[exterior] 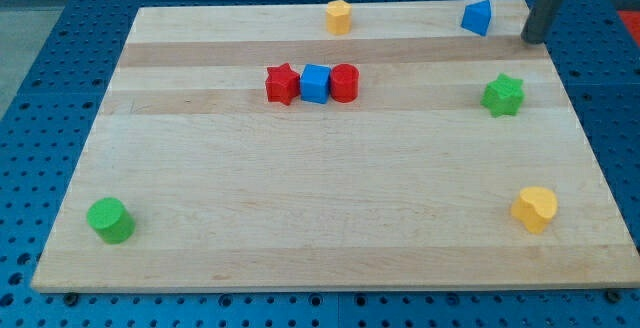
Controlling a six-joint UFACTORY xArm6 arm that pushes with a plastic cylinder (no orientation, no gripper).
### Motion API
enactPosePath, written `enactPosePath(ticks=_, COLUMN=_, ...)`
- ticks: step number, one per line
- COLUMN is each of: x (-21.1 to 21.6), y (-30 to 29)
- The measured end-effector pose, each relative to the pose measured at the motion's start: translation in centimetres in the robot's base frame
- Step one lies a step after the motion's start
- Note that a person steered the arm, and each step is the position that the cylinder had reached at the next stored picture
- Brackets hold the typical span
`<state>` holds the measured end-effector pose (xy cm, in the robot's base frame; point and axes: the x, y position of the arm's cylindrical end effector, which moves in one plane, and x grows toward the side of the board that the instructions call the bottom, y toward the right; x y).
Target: Slide blue triangle towards red circle
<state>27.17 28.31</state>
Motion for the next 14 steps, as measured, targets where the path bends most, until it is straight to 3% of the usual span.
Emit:
enactPosePath(ticks=2, x=-3.8, y=-0.6)
enactPosePath(ticks=4, x=-4.4, y=-4.8)
enactPosePath(ticks=14, x=-0.2, y=-17.0)
